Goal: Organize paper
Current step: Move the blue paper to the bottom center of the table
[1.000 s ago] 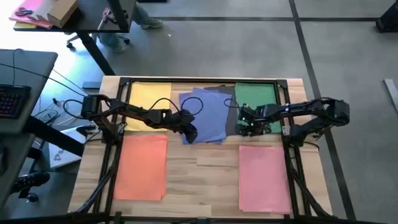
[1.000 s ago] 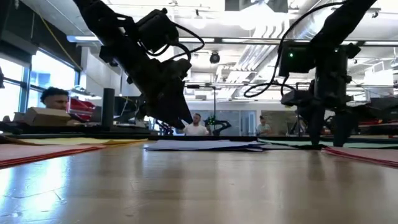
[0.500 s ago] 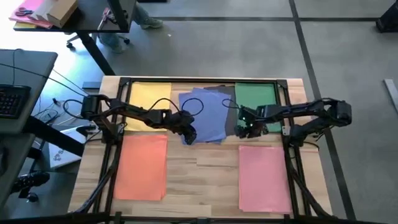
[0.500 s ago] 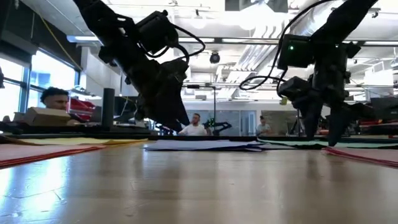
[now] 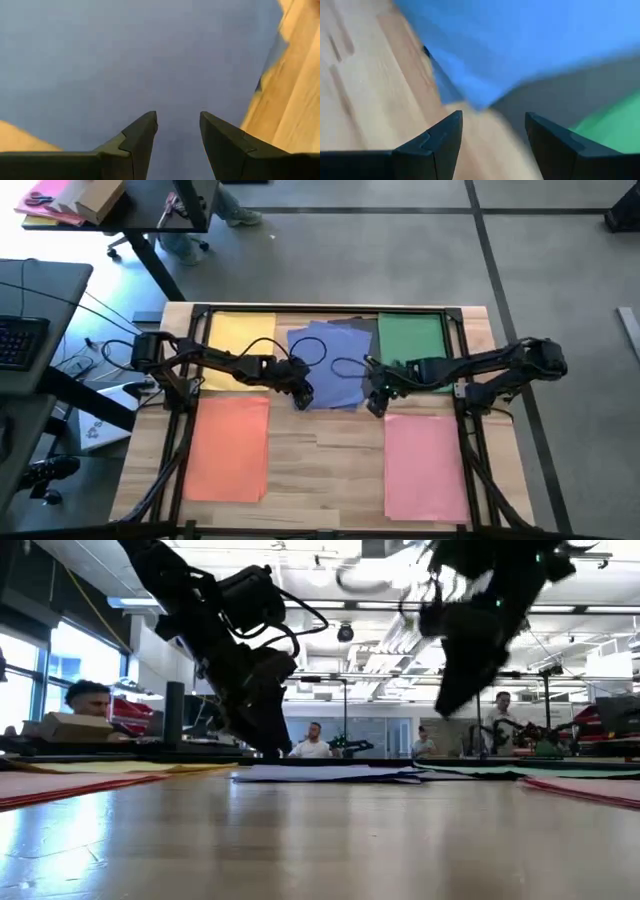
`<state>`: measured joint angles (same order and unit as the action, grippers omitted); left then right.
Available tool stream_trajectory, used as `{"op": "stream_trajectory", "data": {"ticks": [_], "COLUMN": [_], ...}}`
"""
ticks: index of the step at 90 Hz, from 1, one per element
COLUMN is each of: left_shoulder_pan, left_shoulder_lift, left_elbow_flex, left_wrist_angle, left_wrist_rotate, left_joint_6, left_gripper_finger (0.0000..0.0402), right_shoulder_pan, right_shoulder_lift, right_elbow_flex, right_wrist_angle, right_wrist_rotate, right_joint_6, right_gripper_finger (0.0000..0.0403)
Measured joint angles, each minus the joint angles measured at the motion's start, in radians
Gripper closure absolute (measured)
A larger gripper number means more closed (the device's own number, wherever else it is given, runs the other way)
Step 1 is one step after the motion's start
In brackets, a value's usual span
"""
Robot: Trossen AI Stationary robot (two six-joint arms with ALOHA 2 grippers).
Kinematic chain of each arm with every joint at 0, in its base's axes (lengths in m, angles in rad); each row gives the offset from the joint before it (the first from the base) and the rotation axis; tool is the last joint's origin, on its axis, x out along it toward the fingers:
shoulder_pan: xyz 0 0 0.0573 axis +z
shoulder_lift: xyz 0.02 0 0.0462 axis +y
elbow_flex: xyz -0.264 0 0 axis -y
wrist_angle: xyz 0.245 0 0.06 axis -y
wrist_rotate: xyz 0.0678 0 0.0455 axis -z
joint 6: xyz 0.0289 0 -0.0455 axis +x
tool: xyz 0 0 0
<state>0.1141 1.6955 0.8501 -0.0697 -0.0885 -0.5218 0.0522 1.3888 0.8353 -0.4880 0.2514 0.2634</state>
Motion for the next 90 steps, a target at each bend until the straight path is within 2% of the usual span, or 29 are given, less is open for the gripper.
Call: {"op": "stream_trajectory", "data": {"ticks": [11,19,35,49,68,90], "left_shoulder_pan": [0.013,0.024,0.031,0.029,0.028,-0.002], "left_shoulder_lift": [0.000,0.000,0.000,0.000,0.000,0.036], "left_elbow_flex": [0.000,0.000,0.000,0.000,0.000,-0.024], "left_wrist_angle": [0.023,0.020,-0.026,-0.036,-0.043,-0.040], "left_wrist_rotate": [-0.002,-0.003,0.001,0.000,-0.022,-0.071], "left_joint_6": [0.000,-0.002,-0.074,-0.079,-0.066,-0.030], "left_gripper_finger": [0.0257,0.0257,0.0257,0.0257,0.0257,0.0257], "right_shoulder_pan": [0.067,0.093,0.083,0.065,0.059,0.051], "right_shoulder_lift": [0.043,0.097,0.199,0.294,0.401,0.409], "right_elbow_flex": [0.025,0.026,0.027,0.050,0.095,0.152], "right_wrist_angle": [0.070,0.125,0.161,0.165,0.145,0.139], "right_wrist_rotate": [0.045,0.044,0.007,-0.016,0.156,0.114], "right_joint_6": [-0.443,-0.606,-0.631,-0.674,-0.692,-0.709], "right_gripper_finger": [0.0201,0.0201,0.0202,0.0211,0.0214,0.0222]}}
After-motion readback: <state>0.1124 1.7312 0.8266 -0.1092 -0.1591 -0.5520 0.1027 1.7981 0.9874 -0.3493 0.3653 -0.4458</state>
